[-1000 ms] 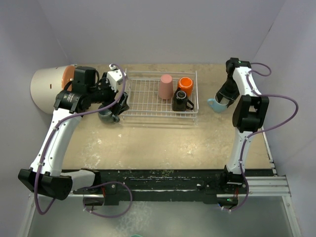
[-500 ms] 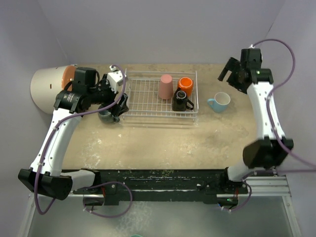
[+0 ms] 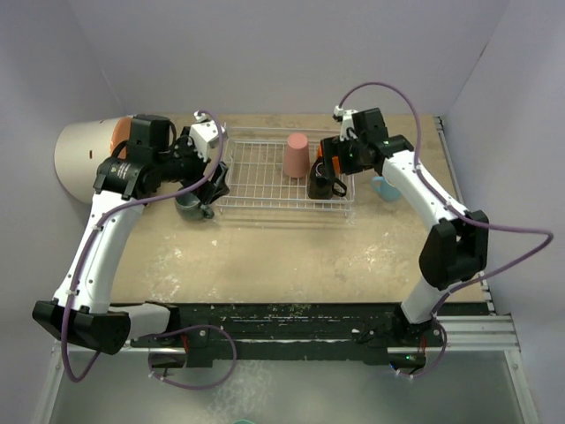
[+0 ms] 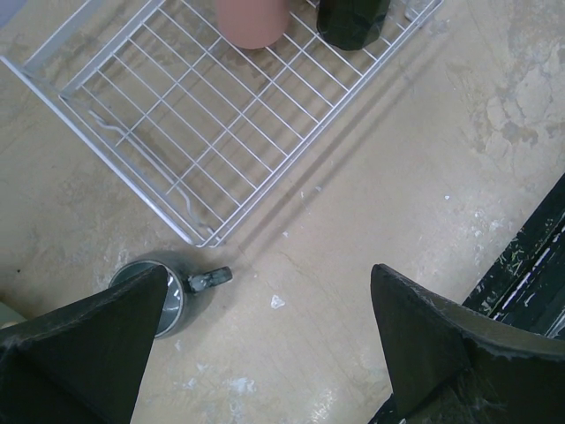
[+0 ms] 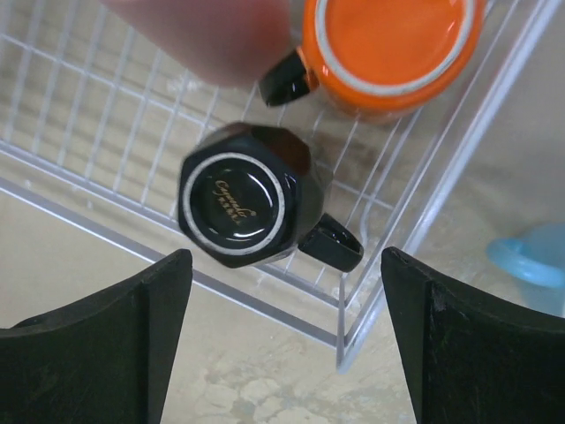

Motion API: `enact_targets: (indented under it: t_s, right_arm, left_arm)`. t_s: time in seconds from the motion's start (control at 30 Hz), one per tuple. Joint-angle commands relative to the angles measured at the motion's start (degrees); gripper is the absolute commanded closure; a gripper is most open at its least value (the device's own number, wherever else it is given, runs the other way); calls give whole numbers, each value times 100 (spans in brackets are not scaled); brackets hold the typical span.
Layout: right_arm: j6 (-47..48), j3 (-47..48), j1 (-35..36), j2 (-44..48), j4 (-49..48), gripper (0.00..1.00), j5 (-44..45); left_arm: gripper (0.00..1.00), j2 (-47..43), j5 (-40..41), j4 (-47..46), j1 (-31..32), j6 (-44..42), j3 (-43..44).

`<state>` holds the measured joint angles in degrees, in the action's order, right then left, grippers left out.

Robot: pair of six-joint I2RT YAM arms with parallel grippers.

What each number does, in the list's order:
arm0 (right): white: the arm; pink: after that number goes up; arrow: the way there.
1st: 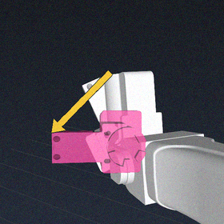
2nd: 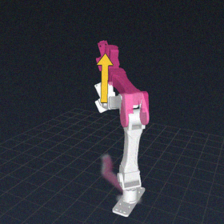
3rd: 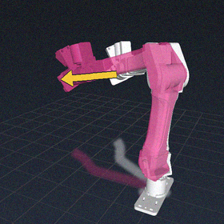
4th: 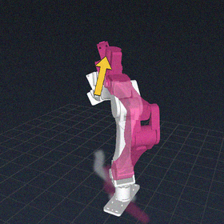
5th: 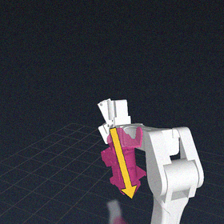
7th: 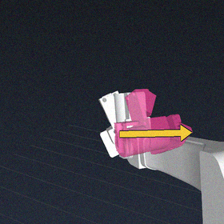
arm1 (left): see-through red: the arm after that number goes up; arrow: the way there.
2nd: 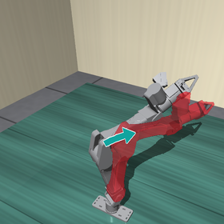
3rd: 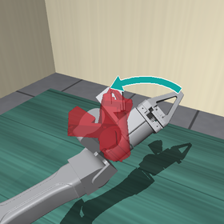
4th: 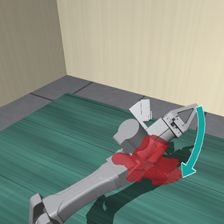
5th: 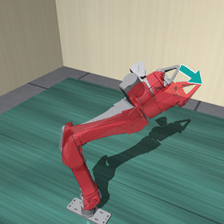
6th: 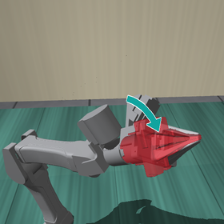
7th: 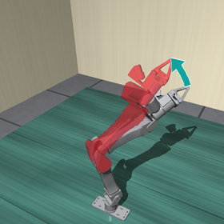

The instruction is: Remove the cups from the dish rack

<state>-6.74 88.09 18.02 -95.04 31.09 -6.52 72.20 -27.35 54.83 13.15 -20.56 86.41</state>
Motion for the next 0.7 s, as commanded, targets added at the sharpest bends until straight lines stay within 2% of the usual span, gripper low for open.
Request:
enact_targets:
  t_s: [0.0, 0.4, 0.67]
  right_arm:
    - [404, -3, 34, 87, 15, 12, -376]
    - [524, -204, 79, -456, -183, 17, -488]
    - [575, 102, 218, -757, -61, 18, -447]
  left_arm:
    - [1, 34, -58, -25, -27, 28, 286]
    - [1, -7, -34, 12, -26, 34, 338]
    - [1, 9, -123, 63, -25, 137, 493]
